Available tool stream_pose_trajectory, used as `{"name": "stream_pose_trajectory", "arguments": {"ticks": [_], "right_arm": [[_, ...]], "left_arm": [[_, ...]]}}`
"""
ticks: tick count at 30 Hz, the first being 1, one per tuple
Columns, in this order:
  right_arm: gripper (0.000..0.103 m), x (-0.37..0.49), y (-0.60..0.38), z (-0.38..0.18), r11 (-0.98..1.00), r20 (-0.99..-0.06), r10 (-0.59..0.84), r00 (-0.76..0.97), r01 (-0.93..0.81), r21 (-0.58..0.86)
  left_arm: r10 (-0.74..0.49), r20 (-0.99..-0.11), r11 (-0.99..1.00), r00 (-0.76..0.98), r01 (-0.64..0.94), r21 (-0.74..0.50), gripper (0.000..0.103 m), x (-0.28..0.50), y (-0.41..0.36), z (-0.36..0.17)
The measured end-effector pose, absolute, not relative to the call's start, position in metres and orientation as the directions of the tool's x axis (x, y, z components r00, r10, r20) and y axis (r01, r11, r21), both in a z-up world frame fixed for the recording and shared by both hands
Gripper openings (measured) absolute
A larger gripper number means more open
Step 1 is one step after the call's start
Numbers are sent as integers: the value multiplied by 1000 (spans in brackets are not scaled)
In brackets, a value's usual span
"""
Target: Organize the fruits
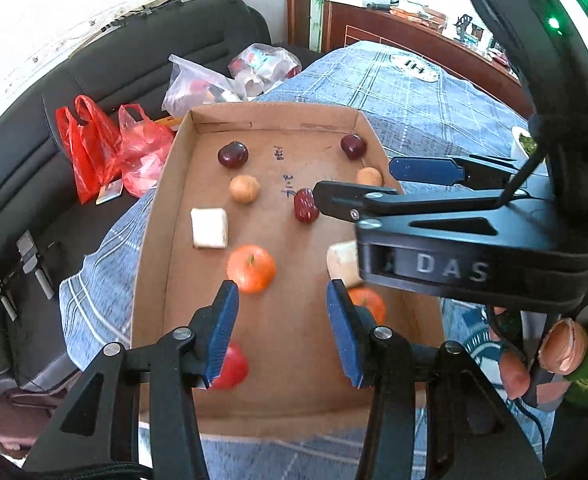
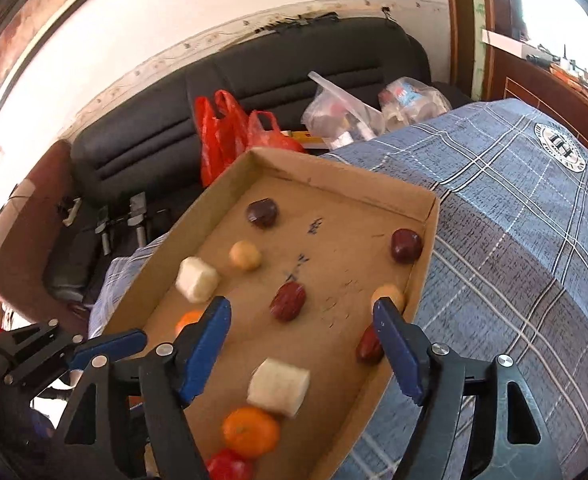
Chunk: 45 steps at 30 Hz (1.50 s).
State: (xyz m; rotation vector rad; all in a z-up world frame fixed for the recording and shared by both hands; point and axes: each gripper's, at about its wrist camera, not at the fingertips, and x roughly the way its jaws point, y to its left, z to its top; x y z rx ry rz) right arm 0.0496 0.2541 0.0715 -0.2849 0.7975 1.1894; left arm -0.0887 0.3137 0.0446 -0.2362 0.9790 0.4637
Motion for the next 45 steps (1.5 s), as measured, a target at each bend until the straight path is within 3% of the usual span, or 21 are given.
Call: {"name": "stream_pose_trajectory", "arguments": {"ticks": [18, 25, 45], "right_arm": [[78, -4, 183, 79, 276, -665, 738, 114, -950, 143], [81, -23, 161, 82, 204, -637, 761, 125, -977, 53], [82, -80, 148, 61, -62, -737, 675, 29, -994, -95]], "left_arm": [[310, -796, 890, 520, -454, 50, 44, -140, 275, 64], [331, -780, 883, 531, -467, 56, 44, -156, 271, 68], [347, -777, 876, 524, -477, 70, 44, -193, 266, 68]]}}
